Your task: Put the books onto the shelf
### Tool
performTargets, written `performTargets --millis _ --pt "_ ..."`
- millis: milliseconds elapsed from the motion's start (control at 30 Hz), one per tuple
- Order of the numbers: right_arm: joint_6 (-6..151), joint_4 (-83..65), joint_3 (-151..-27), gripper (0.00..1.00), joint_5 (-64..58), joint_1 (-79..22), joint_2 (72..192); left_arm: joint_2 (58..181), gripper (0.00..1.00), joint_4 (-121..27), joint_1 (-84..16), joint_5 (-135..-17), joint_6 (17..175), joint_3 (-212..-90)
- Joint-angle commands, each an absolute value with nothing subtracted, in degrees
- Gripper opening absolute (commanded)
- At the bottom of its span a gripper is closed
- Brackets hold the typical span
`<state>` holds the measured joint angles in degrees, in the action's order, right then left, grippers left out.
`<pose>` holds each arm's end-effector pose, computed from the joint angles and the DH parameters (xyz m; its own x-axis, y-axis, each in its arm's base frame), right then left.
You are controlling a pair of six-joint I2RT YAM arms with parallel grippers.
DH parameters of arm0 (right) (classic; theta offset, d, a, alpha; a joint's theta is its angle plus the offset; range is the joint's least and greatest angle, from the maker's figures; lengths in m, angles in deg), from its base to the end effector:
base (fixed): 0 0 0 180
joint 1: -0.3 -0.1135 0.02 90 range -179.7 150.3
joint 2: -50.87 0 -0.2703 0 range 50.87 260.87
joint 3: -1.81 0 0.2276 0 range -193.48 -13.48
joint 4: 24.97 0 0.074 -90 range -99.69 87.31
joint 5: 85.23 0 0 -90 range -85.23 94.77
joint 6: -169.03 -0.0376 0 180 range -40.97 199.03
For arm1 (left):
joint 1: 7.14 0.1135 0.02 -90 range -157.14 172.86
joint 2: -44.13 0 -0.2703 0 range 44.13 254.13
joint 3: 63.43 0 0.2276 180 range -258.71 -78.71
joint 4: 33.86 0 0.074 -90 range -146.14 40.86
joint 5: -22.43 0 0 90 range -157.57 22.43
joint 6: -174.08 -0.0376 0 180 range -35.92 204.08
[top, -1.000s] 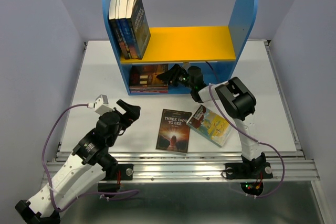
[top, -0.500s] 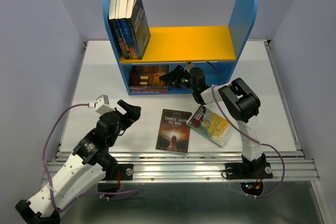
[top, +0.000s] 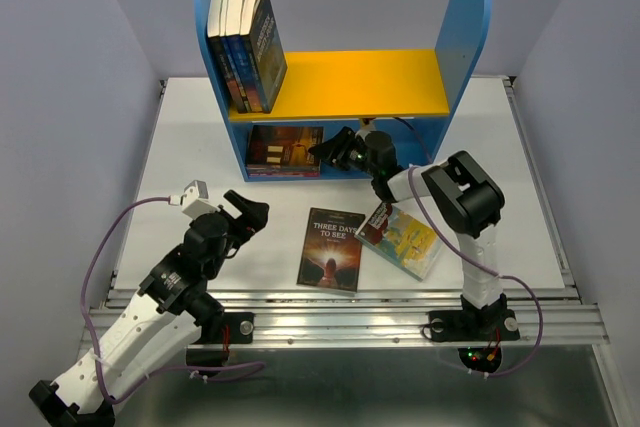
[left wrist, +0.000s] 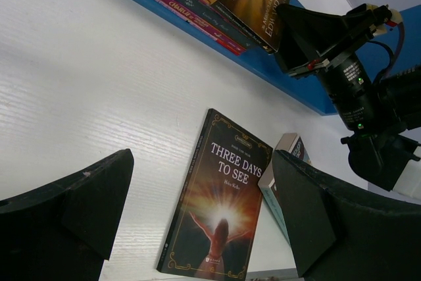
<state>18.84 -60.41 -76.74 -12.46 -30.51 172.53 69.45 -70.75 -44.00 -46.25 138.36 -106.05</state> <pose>0.3696 0.2334 0.1734 -0.7002 0.5473 -0.4584 -0.2691 0.3924 0.8796 0.0848 -0.0465 0.2602 -0.3878 -0.6545 -0.6490 -0.0516 0.7184 -0.6937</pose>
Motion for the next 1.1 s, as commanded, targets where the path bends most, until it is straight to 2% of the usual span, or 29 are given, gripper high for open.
performTargets --millis 0,533,600,633,767,800,1067 --pt "20.58 -60.75 -76.14 0.51 -10.61 -30.02 168.99 69.8 0.99 -68.22 -43.62 -46.04 137.08 -105.52" --pt "21.72 -58.03 -73.16 0.51 -8.5 -28.97 166.09 70.06 0.99 -67.86 -43.62 -46.3 136.81 -105.43" --pt "21.9 -58.12 -72.98 0.5 -8.59 -28.97 165.91 70.06 0.99 -67.78 -43.62 -46.39 136.73 -105.34" --pt "22.07 -58.12 -72.89 0.45 -8.59 -28.97 165.91 70.06 0.99 -67.78 -43.62 -46.3 136.81 -105.26" --pt "22.16 -58.38 -73.59 0.43 -9.81 -28.97 166.09 70.15 0.99 -67.69 -43.62 -46.3 136.81 -105.26" --pt "22.07 -58.29 -73.86 0.4 -9.9 -28.97 166.26 70.15 0.99 -67.69 -43.62 -46.3 136.81 -105.17" --pt "21.99 -57.94 -76.31 0.35 -12.01 -28.97 168.28 70.15 0.99 -67.69 -43.62 -46.21 136.81 -105.08"
